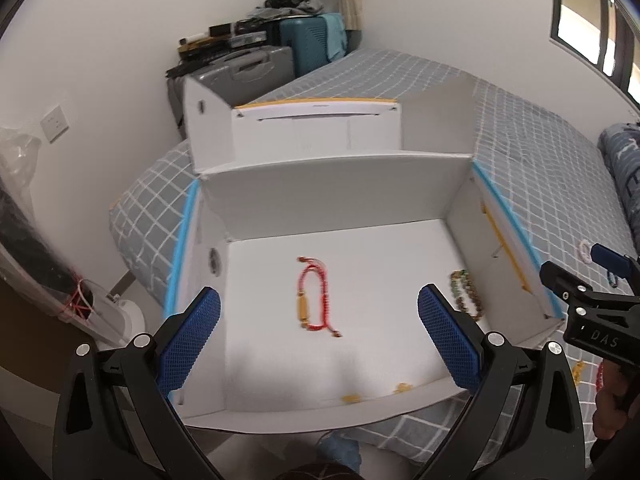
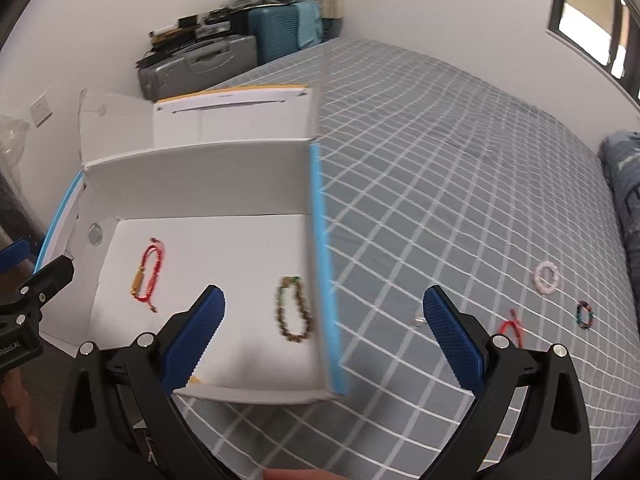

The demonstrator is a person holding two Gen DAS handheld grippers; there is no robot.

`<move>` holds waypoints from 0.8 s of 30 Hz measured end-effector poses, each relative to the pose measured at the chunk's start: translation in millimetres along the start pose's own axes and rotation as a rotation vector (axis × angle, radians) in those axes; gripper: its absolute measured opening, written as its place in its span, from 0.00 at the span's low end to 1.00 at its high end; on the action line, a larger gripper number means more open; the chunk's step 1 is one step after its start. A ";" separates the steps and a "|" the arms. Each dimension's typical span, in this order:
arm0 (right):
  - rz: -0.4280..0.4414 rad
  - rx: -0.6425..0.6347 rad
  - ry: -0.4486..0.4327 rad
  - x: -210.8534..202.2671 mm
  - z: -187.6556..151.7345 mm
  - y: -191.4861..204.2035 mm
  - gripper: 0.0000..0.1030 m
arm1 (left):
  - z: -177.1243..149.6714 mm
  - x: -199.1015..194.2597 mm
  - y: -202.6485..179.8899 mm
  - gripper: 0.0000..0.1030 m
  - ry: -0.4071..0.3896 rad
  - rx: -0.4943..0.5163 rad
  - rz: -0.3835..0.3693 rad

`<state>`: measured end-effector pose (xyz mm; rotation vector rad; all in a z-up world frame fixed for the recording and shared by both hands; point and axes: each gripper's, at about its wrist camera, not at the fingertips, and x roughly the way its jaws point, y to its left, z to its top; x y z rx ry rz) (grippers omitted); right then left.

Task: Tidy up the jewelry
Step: 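Move both tools back from the box toward the remaining bracelets on the bed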

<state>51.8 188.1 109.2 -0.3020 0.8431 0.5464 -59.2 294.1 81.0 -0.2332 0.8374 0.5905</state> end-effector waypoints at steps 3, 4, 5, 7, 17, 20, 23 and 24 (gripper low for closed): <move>-0.030 0.023 -0.005 -9.3 -4.3 -24.1 0.93 | 2.0 -3.6 -17.7 0.94 -0.009 0.018 -0.026; -0.044 0.036 -0.007 -13.4 -6.4 -35.7 0.93 | 2.9 -4.5 -24.2 0.94 -0.011 0.023 -0.035; -0.052 0.044 -0.007 -15.8 -7.9 -44.1 0.93 | 3.8 -4.9 -30.3 0.94 -0.010 0.030 -0.043; -0.071 0.062 -0.011 -22.0 -11.0 -62.0 0.93 | 5.6 -6.7 -47.6 0.94 -0.013 0.050 -0.064; -0.189 0.161 -0.019 -47.0 -20.2 -169.6 0.93 | 15.1 -9.7 -157.8 0.94 -0.022 0.193 -0.173; -0.221 0.192 -0.013 -48.0 -24.4 -200.7 0.93 | 17.0 -6.1 -188.5 0.94 -0.014 0.229 -0.206; -0.250 0.219 -0.002 -44.3 -29.8 -232.2 0.93 | 17.9 1.8 -219.5 0.94 0.001 0.256 -0.244; -0.257 0.228 0.003 -42.0 -31.2 -242.9 0.93 | 17.4 6.7 -232.7 0.94 0.013 0.265 -0.258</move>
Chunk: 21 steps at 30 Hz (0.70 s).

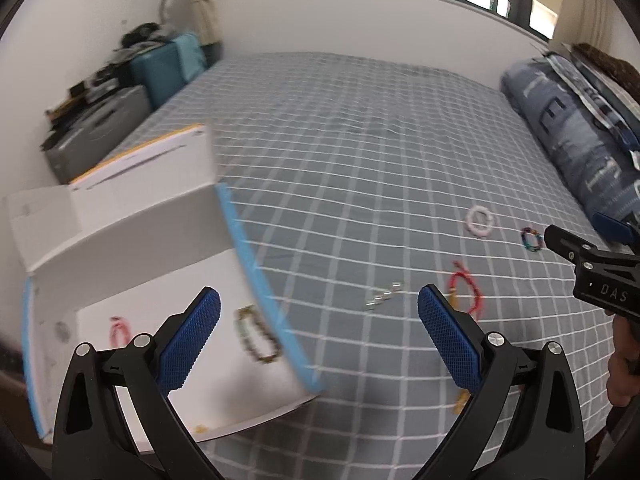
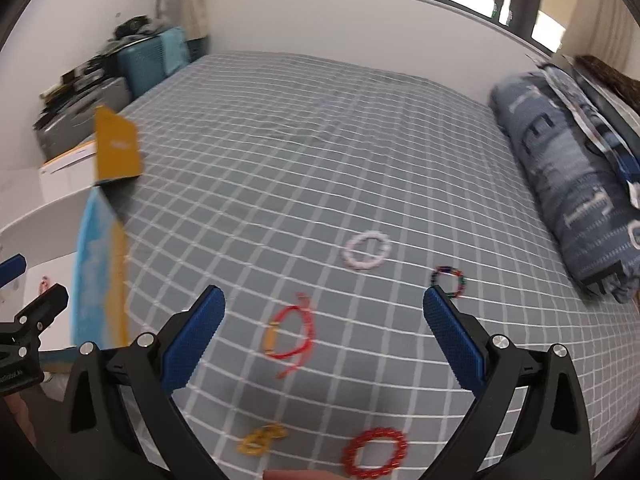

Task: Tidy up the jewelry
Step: 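Move both tools back from the box toward the remaining bracelets on the bed, then grasp the pearl strand with the left tool while the right tool grips the multicolour bead bracelet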

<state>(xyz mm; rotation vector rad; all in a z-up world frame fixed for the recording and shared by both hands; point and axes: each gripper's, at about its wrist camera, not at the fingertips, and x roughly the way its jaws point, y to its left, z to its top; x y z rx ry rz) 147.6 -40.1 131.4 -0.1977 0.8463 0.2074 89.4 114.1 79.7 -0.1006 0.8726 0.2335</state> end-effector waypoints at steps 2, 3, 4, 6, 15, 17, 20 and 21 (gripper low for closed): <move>-0.015 0.019 0.007 10.4 1.2 -19.7 0.93 | 4.5 11.7 -14.0 0.94 0.015 0.018 -0.020; -0.024 0.030 0.012 17.2 1.7 -30.6 0.93 | 6.7 20.6 -26.2 0.94 0.025 0.035 -0.031; -0.038 0.037 0.019 24.7 1.9 -40.2 0.93 | 7.1 26.3 -33.4 0.94 0.030 0.047 -0.038; -0.058 0.055 0.029 36.7 1.8 -56.1 0.93 | 6.3 40.0 -47.7 0.94 0.036 0.077 -0.051; -0.100 0.138 0.119 113.9 -4.6 -113.9 0.93 | -12.9 128.6 -69.2 0.94 0.108 0.115 -0.074; -0.111 0.142 0.135 128.0 -7.0 -117.7 0.93 | -17.7 140.7 -69.1 0.94 0.126 0.113 -0.081; -0.114 0.157 0.175 155.2 -10.4 -126.7 0.93 | -16.8 158.5 -68.3 0.94 0.139 0.124 -0.079; -0.117 0.163 0.186 163.2 -11.0 -128.9 0.93 | -16.2 161.0 -67.1 0.94 0.135 0.119 -0.074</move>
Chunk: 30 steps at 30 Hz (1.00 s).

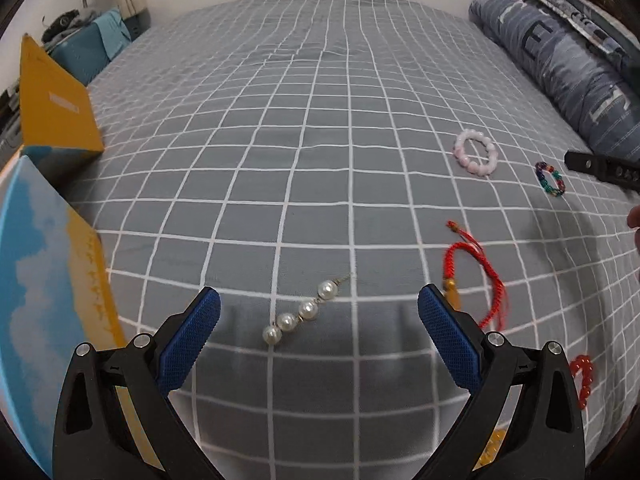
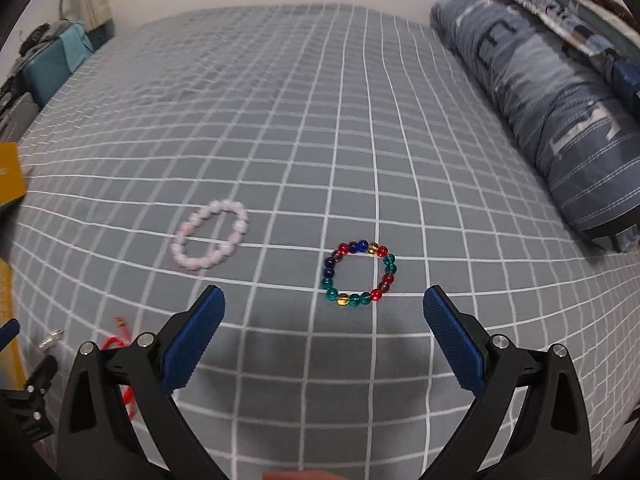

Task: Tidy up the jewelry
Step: 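Grasp the pearl strand with the left tool while the right tool grips the multicolour bead bracelet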

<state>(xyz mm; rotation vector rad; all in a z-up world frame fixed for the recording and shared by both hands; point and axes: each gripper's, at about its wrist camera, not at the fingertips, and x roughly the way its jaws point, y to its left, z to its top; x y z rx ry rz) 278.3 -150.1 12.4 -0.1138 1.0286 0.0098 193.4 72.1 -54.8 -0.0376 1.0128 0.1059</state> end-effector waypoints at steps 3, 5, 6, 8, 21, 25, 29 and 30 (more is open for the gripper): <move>0.012 0.013 0.025 20.0 2.9 -4.7 0.93 | -2.5 12.9 2.5 0.94 0.005 0.001 0.010; 0.017 0.032 0.040 31.0 5.3 -8.9 0.93 | -3.5 23.1 1.4 0.94 0.033 0.011 -0.015; 0.018 0.042 0.049 36.5 6.2 -10.5 0.93 | -4.1 27.1 1.6 0.94 0.035 0.012 -0.019; 0.025 0.053 0.062 45.0 9.5 -13.5 0.93 | -3.9 31.9 2.5 0.94 0.036 0.015 -0.010; -0.005 0.118 0.144 87.8 13.4 -14.2 0.85 | -3.8 36.2 11.3 0.81 0.038 0.018 -0.043; 0.004 0.122 0.151 87.6 15.8 -10.5 0.75 | -5.5 35.4 13.3 0.65 0.048 0.016 -0.039; 0.007 0.116 0.160 86.8 18.9 -3.6 0.58 | -9.8 32.0 12.0 0.48 0.054 0.017 -0.031; 0.006 0.114 0.162 86.5 19.4 -2.5 0.55 | -10.9 30.9 11.3 0.42 0.056 0.022 -0.028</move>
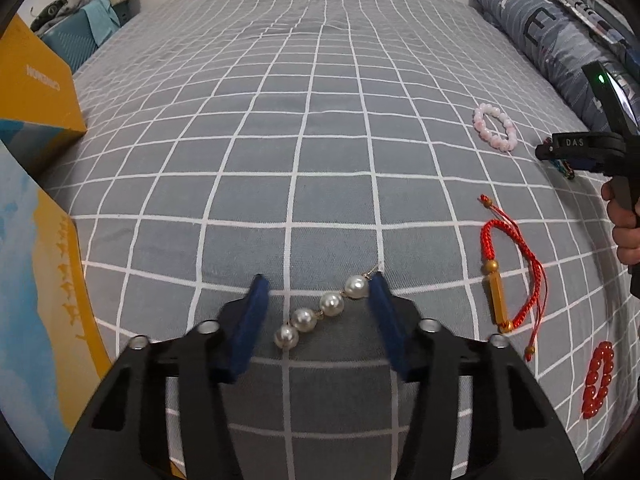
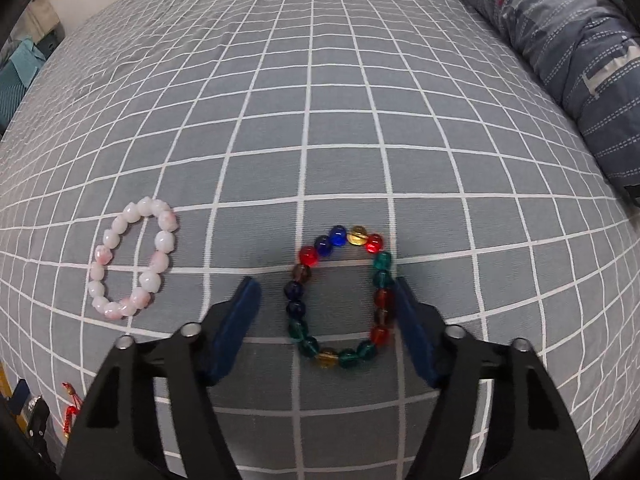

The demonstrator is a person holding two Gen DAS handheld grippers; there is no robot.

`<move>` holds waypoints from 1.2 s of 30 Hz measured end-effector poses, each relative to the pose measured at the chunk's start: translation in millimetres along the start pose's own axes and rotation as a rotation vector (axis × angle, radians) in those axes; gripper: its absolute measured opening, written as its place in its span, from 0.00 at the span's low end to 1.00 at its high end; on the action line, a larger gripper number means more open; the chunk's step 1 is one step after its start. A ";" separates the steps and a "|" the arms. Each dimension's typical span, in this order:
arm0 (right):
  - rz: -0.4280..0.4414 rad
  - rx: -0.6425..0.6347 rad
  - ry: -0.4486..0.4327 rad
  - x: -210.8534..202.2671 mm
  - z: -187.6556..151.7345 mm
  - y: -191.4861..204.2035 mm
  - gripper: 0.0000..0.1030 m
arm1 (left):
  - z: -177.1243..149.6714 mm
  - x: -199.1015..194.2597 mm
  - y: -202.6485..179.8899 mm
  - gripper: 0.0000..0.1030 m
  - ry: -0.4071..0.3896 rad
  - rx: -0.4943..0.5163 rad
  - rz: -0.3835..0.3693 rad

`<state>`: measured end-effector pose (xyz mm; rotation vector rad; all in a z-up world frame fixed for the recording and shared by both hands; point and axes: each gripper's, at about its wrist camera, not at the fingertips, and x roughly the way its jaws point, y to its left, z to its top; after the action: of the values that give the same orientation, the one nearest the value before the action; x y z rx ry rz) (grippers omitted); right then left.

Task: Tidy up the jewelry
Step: 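Grasp the pearl strand with the left tool while the right tool grips the multicolour bead bracelet, then lift both held bracelets and carry them over the white box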

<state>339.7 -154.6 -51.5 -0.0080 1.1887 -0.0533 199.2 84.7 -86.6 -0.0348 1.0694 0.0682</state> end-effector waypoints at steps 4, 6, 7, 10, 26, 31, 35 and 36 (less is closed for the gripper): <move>0.000 -0.002 0.010 -2.6 0.0 4.9 0.35 | -5.4 -3.6 -6.1 0.11 0.007 0.031 0.023; -0.003 -0.002 0.011 -3.3 -2.2 4.7 0.28 | -6.6 -5.6 -6.1 0.11 0.010 0.023 0.023; -0.003 -0.002 0.010 -3.9 -2.7 5.4 0.20 | -6.6 -6.1 -5.6 0.11 0.010 0.021 0.021; -0.014 0.008 0.002 -6.0 -4.1 6.1 0.17 | -5.5 -9.6 -1.4 0.11 0.004 -0.001 0.002; -0.017 0.045 -0.064 -36.0 -20.2 -7.7 0.09 | -1.1 -35.7 -3.4 0.10 -0.060 -0.012 -0.005; -0.017 0.050 -0.091 -52.2 -23.8 -12.9 0.09 | 0.9 -40.4 -3.5 0.10 -0.070 -0.015 -0.005; -0.012 0.056 -0.113 -64.8 -26.7 -14.6 0.09 | 0.7 -44.6 -5.2 0.11 -0.077 -0.014 -0.005; -0.009 0.055 -0.118 -68.1 -27.6 -15.2 0.09 | 0.5 -47.1 -5.2 0.10 -0.082 -0.016 -0.004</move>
<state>288.2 -166.1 1.9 0.0317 1.0685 -0.0928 177.4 77.6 -45.1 -0.0488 0.9873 0.0739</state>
